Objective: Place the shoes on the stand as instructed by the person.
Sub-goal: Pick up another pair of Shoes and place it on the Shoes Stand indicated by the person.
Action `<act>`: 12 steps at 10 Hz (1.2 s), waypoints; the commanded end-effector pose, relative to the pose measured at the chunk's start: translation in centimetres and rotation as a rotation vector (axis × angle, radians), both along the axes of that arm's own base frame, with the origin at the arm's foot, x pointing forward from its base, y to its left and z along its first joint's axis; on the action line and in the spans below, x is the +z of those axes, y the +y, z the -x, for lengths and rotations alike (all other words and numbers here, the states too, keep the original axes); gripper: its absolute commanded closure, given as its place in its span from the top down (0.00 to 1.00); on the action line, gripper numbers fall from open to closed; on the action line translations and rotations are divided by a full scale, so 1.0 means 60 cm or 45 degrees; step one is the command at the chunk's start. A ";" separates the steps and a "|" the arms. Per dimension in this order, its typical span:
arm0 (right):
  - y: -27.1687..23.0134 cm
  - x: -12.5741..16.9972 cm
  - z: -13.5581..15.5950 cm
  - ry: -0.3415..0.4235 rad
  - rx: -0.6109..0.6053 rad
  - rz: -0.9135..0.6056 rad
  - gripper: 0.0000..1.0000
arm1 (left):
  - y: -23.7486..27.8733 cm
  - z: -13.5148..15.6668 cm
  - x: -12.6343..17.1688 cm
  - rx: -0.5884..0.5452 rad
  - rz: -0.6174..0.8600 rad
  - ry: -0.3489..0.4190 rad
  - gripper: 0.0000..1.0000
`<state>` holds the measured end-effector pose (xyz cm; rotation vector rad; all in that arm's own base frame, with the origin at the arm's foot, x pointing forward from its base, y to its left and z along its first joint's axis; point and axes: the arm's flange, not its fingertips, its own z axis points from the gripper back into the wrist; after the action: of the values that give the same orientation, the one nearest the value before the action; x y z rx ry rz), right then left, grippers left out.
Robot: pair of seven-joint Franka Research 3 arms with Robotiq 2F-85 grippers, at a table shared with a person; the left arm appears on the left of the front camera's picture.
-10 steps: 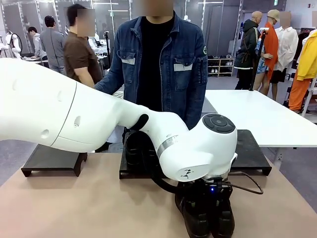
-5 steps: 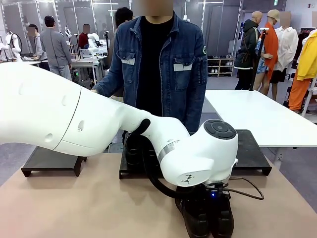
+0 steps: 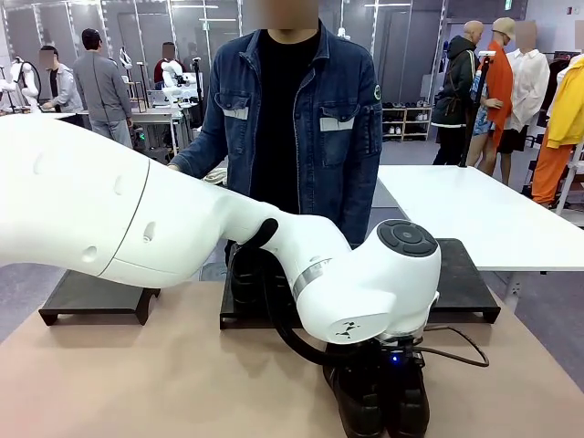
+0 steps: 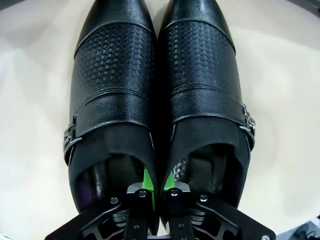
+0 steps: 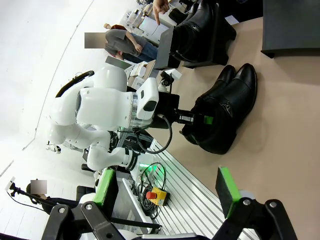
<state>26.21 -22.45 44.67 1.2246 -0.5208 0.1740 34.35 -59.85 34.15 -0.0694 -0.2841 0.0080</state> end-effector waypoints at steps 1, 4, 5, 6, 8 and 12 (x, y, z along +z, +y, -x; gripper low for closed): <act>-0.002 0.002 0.003 -0.023 0.008 -0.005 1.00 | -0.005 0.019 0.038 0.026 -0.059 -0.024 0.00; -0.002 0.002 0.003 -0.023 0.008 -0.005 1.00 | -0.013 0.058 0.167 -0.064 -0.116 0.003 0.00; -0.002 0.002 0.003 -0.023 0.008 -0.005 1.00 | 0.008 0.072 0.198 -0.101 -0.124 0.028 0.00; -0.002 0.002 0.003 -0.023 0.008 -0.005 1.00 | 0.038 0.077 0.221 -0.135 -0.134 0.057 0.00; -0.002 0.002 0.003 -0.023 0.008 -0.005 1.00 | 0.119 0.076 0.273 -0.204 -0.131 0.098 0.00; -0.002 0.002 0.003 -0.023 0.008 -0.005 1.00 | 0.377 0.077 0.364 -0.376 -0.035 0.173 0.00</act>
<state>26.21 -22.45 44.65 1.2250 -0.5207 0.1734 31.25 -42.28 54.81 -0.0377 -0.1341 -0.2501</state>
